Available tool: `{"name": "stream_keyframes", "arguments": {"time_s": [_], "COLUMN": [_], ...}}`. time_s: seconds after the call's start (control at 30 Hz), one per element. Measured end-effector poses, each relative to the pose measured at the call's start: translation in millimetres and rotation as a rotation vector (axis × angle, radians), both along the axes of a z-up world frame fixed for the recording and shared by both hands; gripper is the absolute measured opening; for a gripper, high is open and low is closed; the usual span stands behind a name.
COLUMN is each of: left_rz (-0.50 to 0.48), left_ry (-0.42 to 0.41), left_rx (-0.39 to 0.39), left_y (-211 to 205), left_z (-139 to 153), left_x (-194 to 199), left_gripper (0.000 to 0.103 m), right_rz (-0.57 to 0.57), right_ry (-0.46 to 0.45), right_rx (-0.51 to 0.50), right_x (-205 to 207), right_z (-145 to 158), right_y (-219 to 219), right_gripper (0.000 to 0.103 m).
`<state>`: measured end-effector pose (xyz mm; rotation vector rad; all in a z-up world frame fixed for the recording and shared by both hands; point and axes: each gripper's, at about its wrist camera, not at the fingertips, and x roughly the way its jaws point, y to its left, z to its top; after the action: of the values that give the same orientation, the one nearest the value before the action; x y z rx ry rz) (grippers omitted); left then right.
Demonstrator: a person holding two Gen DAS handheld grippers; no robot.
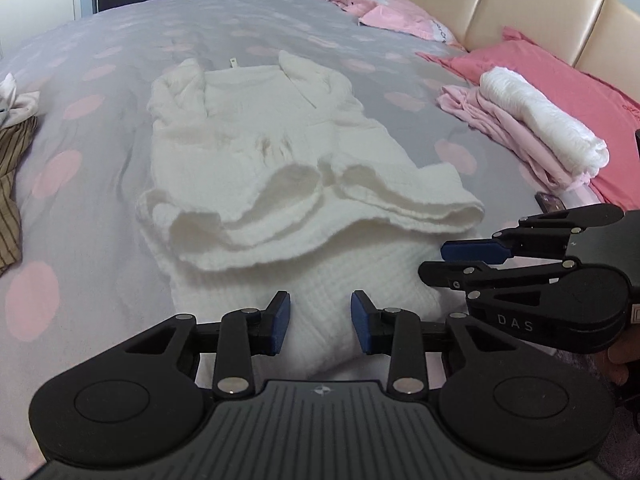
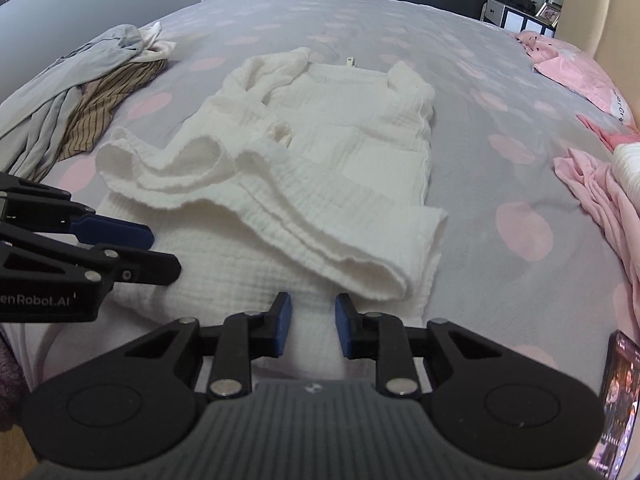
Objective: Fold clothes
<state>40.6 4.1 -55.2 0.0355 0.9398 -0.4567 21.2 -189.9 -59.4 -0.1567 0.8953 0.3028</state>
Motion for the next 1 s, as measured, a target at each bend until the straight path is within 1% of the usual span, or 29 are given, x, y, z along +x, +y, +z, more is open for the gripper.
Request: {"name": "stream_keyframes", "arguments": {"time_s": [0.07,0.13,0.3,0.37,0.43,0.53,0.6,0.67,0.77,0.87,0.9,1.0], "left_rz": [0.004,0.008,0.016,0.049,0.086,0.166,0.198,0.229,0.206,0.155,0.143,0.144], "left_ry": [0.004,-0.01,-0.049,-0.068,-0.085,-0.101,-0.107,-0.113,-0.119,-0.142,-0.148,-0.171], "left_rx": [-0.009,-0.014,-0.026,-0.012,0.001,-0.028,-0.046,-0.063,-0.067,-0.045,-0.035,-0.003], "left_y": [1.0,2.5,6.4,8.9,9.8,22.5,28.6,34.5,34.3,30.0,30.7,36.1], "left_z": [-3.3,-3.4,-2.9,-0.9,-0.1,5.2,8.6,11.9,16.0,20.8,22.3,24.4], "left_x": [7.7,14.0,29.3,36.5,45.5,55.5,57.1,58.4,51.9,40.0,41.4,28.0], "left_gripper": [0.032,0.032,0.032,0.032,0.032,0.033,0.04,0.04,0.04,0.04,0.04,0.043], "right_rz": [-0.002,-0.004,-0.022,-0.049,-0.082,-0.129,-0.146,-0.157,-0.138,-0.085,-0.071,-0.07], "right_ry": [0.008,0.008,-0.038,-0.05,-0.055,-0.073,-0.085,-0.085,-0.083,-0.092,-0.096,-0.098], "right_rx": [0.004,0.009,0.018,0.009,0.021,0.042,0.049,0.057,0.063,0.043,0.034,0.008], "right_x": [7.7,15.5,34.9,45.1,53.9,62.9,64.3,63.4,56.6,43.5,39.3,30.8], "right_z": [-1.9,-2.6,4.3,7.6,10.9,17.9,21.6,23.3,24.0,23.7,23.2,20.4], "right_y": [1.2,2.4,2.2,0.1,-4.5,-12.9,-17.5,-21.3,-21.2,-14.6,-13.5,-16.5], "right_gripper": [0.027,0.027,0.027,0.028,0.028,0.029,0.03,0.033,0.035,0.039,0.04,0.04]}}
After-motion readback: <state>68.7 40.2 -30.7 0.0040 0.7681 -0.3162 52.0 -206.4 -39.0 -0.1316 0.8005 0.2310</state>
